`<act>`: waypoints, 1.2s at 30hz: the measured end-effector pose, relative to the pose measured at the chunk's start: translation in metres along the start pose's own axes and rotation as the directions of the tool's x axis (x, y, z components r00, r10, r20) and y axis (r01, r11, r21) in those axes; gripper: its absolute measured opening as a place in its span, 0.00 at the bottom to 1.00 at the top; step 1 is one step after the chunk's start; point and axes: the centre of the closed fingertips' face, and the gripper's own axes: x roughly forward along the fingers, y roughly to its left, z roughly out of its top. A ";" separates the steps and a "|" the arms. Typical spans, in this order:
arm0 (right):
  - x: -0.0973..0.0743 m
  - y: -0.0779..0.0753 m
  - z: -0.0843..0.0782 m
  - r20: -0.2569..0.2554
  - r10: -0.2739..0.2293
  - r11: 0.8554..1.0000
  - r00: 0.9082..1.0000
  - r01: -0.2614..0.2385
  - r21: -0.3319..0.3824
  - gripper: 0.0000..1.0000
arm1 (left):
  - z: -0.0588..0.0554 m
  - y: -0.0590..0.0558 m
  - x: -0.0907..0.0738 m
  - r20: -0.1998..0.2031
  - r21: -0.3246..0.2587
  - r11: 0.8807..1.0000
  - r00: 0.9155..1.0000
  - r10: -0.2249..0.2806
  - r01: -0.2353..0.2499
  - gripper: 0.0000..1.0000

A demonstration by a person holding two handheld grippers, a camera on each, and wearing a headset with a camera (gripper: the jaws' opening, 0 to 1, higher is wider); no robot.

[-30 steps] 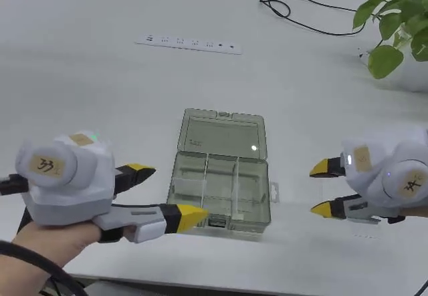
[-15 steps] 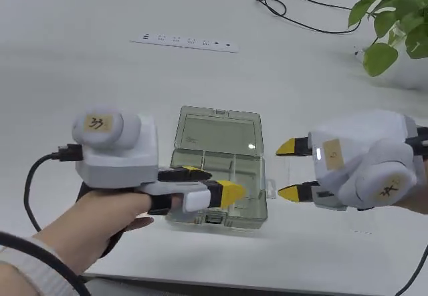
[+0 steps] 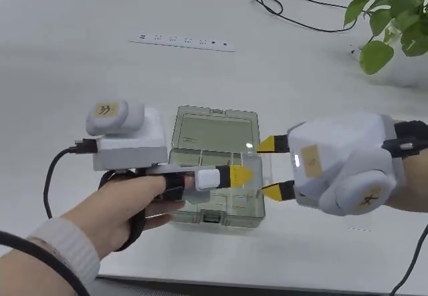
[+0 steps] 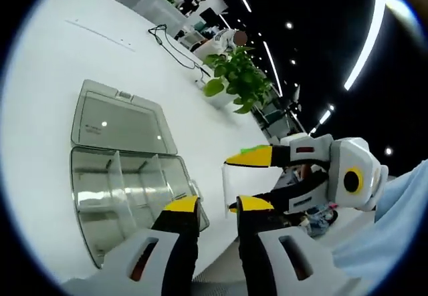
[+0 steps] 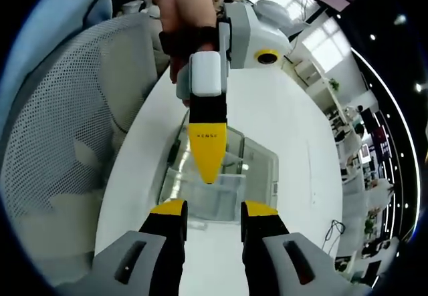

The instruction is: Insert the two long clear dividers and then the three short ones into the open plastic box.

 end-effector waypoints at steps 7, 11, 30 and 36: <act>0.001 0.002 0.006 0.008 0.003 1.000 1.000 -0.003 -0.014 0.32 | -0.001 -0.001 0.005 -0.010 -0.041 0.999 1.000 -0.009 0.009 0.14; 0.001 0.002 0.009 0.013 0.001 1.000 1.000 -0.001 -0.018 0.32 | -0.001 -0.001 0.006 -0.006 -0.059 0.998 1.000 -0.011 0.011 0.11; 0.003 0.007 0.012 0.014 0.018 1.000 1.000 -0.017 -0.025 0.32 | -0.004 -0.007 0.005 0.000 -0.091 0.994 0.998 -0.059 0.059 0.00; 0.003 0.007 0.013 0.020 0.027 0.999 0.999 -0.027 -0.047 0.33 | -0.005 -0.007 0.004 0.002 -0.084 0.994 0.998 -0.064 0.063 0.00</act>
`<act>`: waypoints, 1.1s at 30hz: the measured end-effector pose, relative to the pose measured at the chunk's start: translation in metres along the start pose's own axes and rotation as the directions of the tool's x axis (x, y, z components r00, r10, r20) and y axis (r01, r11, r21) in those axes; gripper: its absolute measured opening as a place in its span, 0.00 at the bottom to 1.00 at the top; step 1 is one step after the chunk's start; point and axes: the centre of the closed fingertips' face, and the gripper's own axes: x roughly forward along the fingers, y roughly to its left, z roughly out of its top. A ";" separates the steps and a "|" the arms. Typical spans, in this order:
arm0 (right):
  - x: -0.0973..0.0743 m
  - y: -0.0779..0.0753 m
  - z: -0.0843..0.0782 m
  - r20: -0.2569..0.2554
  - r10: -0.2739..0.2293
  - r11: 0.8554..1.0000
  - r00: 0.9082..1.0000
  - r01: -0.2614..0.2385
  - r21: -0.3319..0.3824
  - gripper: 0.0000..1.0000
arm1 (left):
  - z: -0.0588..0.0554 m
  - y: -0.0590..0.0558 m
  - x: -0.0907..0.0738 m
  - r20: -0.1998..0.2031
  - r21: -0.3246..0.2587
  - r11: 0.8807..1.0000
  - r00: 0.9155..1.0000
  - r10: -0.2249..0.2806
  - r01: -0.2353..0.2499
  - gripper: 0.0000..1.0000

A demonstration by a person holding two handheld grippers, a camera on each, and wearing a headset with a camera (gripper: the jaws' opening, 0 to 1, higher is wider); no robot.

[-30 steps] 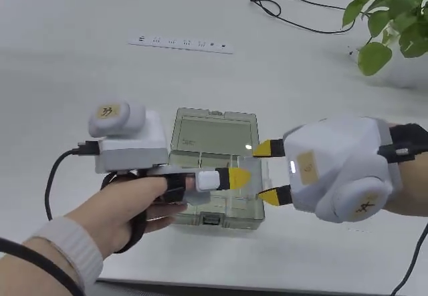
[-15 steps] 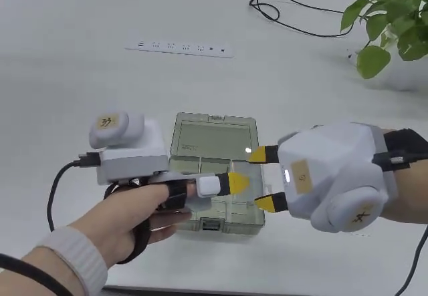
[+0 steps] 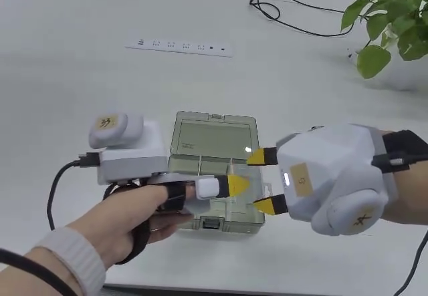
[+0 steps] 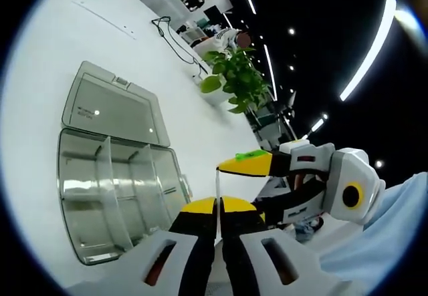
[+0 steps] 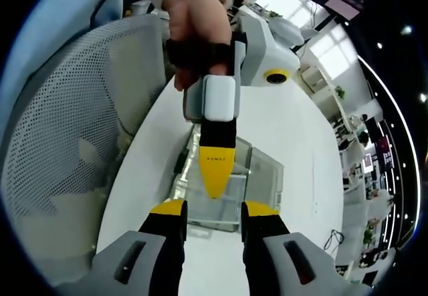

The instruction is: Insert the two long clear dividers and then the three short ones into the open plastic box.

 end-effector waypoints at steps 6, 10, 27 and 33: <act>-0.001 -0.001 0.001 0.027 0.022 0.998 0.999 -0.023 0.063 0.37 | -0.001 0.005 -0.004 -0.006 0.053 0.999 1.000 0.001 -0.001 0.00; -0.005 -0.002 0.002 0.066 0.048 0.988 0.997 -0.057 0.143 0.42 | -0.003 0.006 -0.010 -0.021 0.115 0.993 1.000 -0.009 0.011 0.00; -0.022 0.005 0.014 0.203 0.250 0.881 0.947 -0.309 0.359 0.30 | -0.024 -0.005 -0.025 -0.138 0.389 0.912 0.987 -0.083 0.131 0.00; -0.026 0.021 0.025 0.245 0.361 0.817 0.900 -0.432 0.381 0.24 | -0.033 -0.011 -0.025 -0.200 0.520 0.832 0.975 -0.101 0.193 0.00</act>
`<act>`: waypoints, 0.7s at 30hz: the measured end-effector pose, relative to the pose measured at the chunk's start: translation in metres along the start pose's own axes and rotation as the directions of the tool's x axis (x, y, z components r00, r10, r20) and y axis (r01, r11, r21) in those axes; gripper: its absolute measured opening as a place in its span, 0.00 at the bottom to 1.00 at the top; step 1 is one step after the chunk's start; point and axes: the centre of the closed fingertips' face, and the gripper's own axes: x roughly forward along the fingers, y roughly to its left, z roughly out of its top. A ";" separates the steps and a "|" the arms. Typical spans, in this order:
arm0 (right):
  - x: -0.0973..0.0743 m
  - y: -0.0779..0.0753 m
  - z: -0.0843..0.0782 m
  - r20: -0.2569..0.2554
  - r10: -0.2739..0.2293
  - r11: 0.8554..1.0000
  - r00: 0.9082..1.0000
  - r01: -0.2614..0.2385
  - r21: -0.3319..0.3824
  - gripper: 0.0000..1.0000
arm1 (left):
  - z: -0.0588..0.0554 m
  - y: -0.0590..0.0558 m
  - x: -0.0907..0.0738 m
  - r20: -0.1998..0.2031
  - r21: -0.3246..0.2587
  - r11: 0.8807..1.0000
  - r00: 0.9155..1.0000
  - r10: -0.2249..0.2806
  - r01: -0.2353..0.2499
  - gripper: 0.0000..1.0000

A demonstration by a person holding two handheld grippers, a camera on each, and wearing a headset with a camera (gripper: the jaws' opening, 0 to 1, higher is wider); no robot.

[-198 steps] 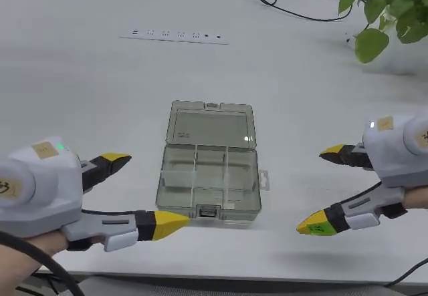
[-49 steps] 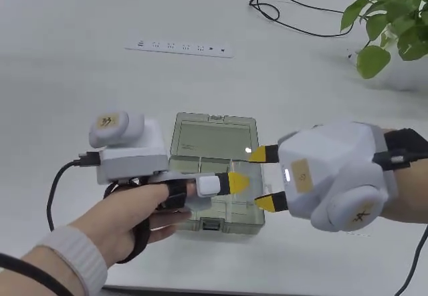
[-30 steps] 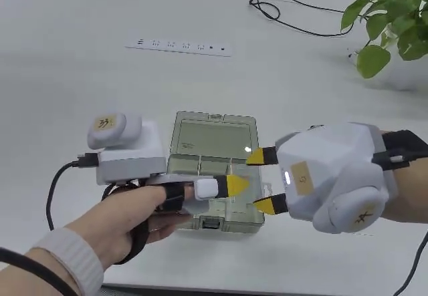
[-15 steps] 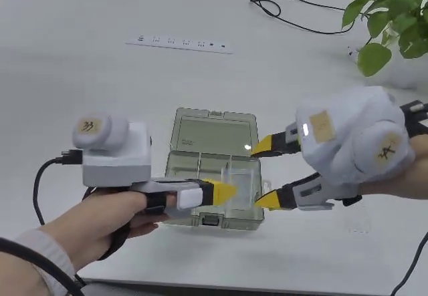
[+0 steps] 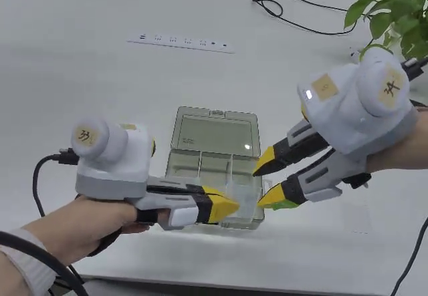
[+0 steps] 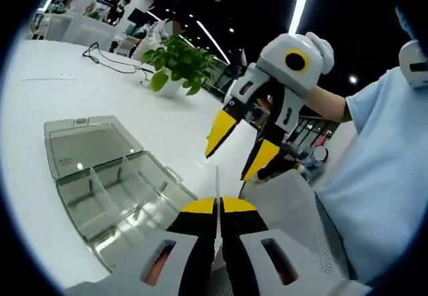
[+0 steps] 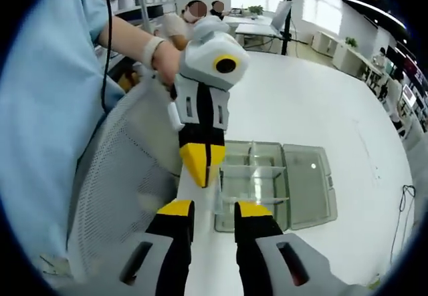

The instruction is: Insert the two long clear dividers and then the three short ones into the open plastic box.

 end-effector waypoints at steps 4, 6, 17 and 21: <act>0.003 0.004 0.000 -0.010 0.042 0.999 0.999 -0.041 0.026 0.21 | -0.001 -0.002 0.001 -0.031 0.119 0.993 1.000 -0.006 0.010 0.00; 0.005 0.005 -0.003 -0.024 0.045 0.999 0.999 -0.044 0.023 0.21 | 0.002 -0.005 0.002 -0.027 0.156 0.988 1.000 -0.007 0.011 0.00; 0.011 0.012 -0.005 -0.068 0.089 0.995 0.994 -0.087 0.042 0.13 | 0.001 -0.012 0.006 -0.059 0.301 0.953 0.998 -0.018 0.035 0.00; 0.012 0.013 -0.007 -0.084 0.096 0.995 0.992 -0.093 0.044 0.11 | 0.001 -0.011 0.007 -0.057 0.313 0.949 0.998 -0.012 0.029 0.00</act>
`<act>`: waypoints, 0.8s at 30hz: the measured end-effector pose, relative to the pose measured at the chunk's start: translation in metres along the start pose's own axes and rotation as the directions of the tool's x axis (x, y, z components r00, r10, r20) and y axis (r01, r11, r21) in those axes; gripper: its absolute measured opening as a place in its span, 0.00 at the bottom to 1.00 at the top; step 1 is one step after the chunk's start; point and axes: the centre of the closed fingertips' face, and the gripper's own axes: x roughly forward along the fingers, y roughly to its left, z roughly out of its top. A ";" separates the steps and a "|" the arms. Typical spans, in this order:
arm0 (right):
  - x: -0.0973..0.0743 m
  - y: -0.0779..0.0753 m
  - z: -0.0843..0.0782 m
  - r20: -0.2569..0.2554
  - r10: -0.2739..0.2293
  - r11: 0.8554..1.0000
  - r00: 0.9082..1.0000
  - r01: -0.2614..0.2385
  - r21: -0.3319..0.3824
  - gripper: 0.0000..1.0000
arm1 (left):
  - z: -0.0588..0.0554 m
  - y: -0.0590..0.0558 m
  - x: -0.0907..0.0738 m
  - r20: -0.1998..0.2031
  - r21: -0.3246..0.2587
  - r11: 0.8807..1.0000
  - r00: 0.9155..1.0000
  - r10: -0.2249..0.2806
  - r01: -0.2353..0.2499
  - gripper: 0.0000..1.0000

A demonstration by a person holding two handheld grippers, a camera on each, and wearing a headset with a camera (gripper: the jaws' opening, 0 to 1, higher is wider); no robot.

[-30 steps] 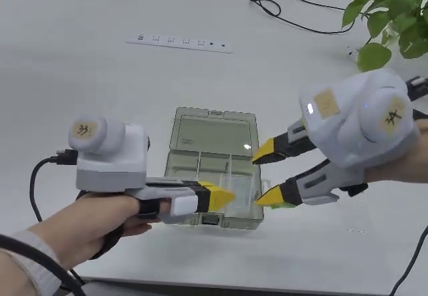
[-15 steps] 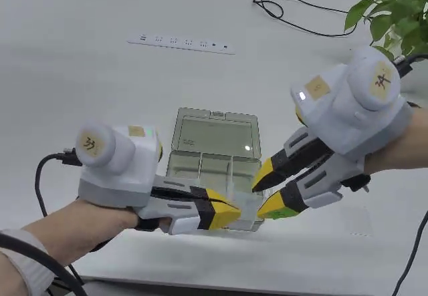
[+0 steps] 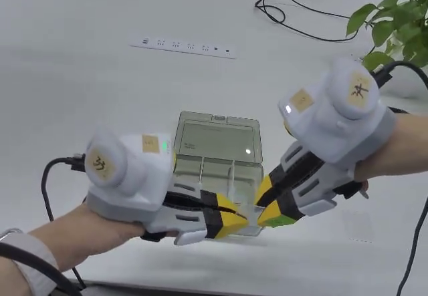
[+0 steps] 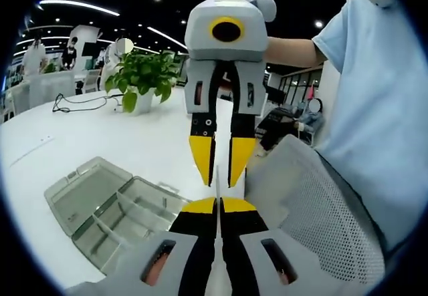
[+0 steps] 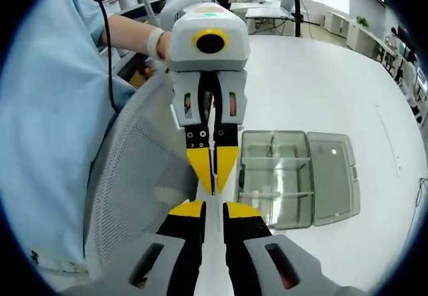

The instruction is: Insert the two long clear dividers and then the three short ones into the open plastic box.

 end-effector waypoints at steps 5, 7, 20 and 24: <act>0.002 0.000 0.001 -0.006 0.011 1.000 1.000 -0.011 0.007 0.09 | 0.001 0.000 0.001 0.004 0.009 1.000 1.000 0.000 0.000 0.00; 0.004 -0.001 0.001 -0.010 0.010 1.000 1.000 -0.010 0.000 0.07 | 0.003 0.001 0.001 0.010 0.008 1.000 1.000 0.000 0.000 0.00; 0.007 -0.001 0.001 -0.051 0.020 1.000 0.998 -0.021 -0.017 0.02 | 0.000 0.001 0.000 -0.004 0.015 1.000 1.000 -0.007 0.007 0.00; 0.008 -0.001 0.002 -0.065 0.026 1.000 0.998 -0.027 -0.016 0.02 | -0.001 0.001 0.000 -0.009 0.017 1.000 1.000 -0.009 0.009 0.00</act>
